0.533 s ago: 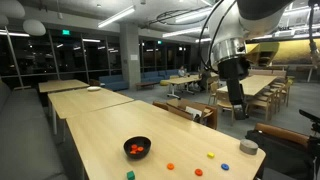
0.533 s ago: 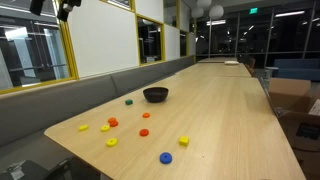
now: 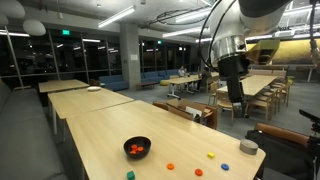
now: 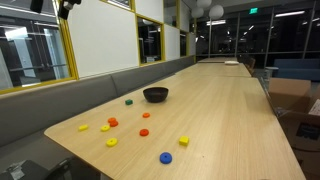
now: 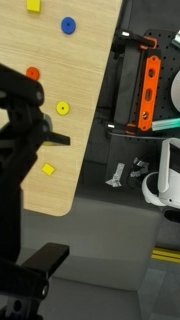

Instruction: Pick up the orange objects from the table and put them in the bowl

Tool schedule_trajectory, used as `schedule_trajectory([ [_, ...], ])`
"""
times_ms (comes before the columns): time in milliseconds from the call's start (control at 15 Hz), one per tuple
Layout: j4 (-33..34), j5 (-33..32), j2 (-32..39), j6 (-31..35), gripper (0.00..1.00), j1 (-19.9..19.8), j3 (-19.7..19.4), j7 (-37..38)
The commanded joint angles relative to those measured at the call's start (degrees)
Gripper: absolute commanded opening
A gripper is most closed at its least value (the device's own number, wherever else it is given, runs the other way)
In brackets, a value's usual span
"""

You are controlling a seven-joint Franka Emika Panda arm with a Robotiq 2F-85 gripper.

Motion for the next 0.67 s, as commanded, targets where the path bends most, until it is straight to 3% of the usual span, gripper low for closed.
schedule_trajectory([
  [0,-1.87,-0.58,-0.58,3.23,1.00,-2.60,1.54,-0.34],
  [400,-8.83,-0.88,3.21,19.85,1.00,-5.27,1.16,-0.40],
  [600,-9.72,-0.13,11.29,27.57,1.00,-5.96,0.01,-1.18],
])
